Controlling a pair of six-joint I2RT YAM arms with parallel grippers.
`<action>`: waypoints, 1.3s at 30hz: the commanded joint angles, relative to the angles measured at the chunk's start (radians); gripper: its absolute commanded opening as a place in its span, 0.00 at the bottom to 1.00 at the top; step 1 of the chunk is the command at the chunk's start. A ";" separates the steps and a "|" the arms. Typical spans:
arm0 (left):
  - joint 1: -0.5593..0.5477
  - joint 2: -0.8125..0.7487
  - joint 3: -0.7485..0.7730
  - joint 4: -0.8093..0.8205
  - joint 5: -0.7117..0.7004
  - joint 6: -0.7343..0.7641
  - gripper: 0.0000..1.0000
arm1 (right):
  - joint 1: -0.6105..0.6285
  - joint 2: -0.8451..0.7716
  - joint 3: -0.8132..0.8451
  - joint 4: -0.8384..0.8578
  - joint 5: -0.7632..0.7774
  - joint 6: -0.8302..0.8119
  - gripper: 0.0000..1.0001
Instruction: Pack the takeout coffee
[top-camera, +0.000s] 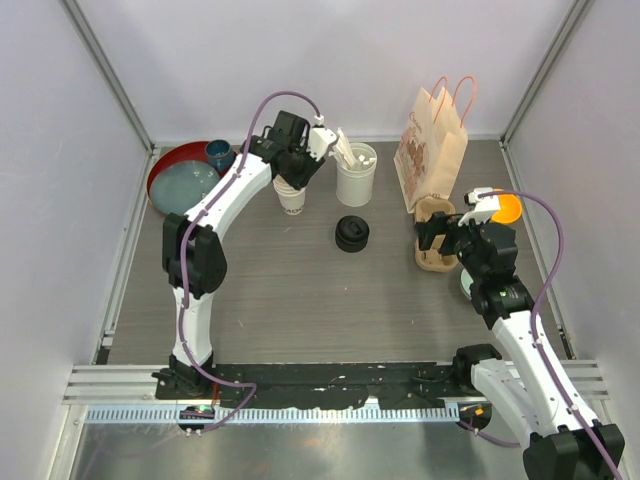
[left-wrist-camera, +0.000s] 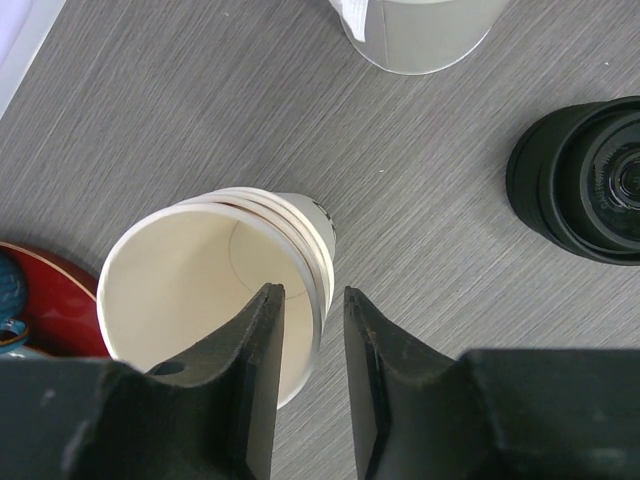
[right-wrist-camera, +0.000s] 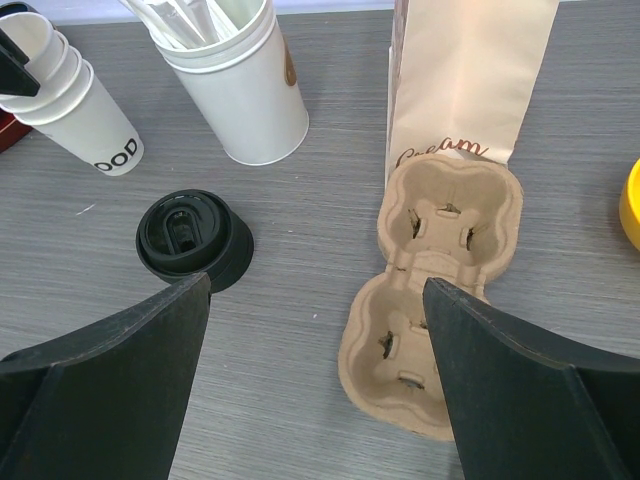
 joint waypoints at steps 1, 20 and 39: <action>0.003 -0.040 0.033 0.007 0.010 -0.010 0.32 | 0.003 -0.011 0.024 0.037 0.010 -0.005 0.93; 0.002 -0.139 -0.043 -0.012 0.024 -0.009 0.00 | 0.001 -0.014 0.025 0.035 -0.002 0.001 0.93; -0.052 -0.406 -0.453 0.211 0.041 0.119 0.00 | 0.495 0.513 0.302 0.334 0.167 0.616 0.77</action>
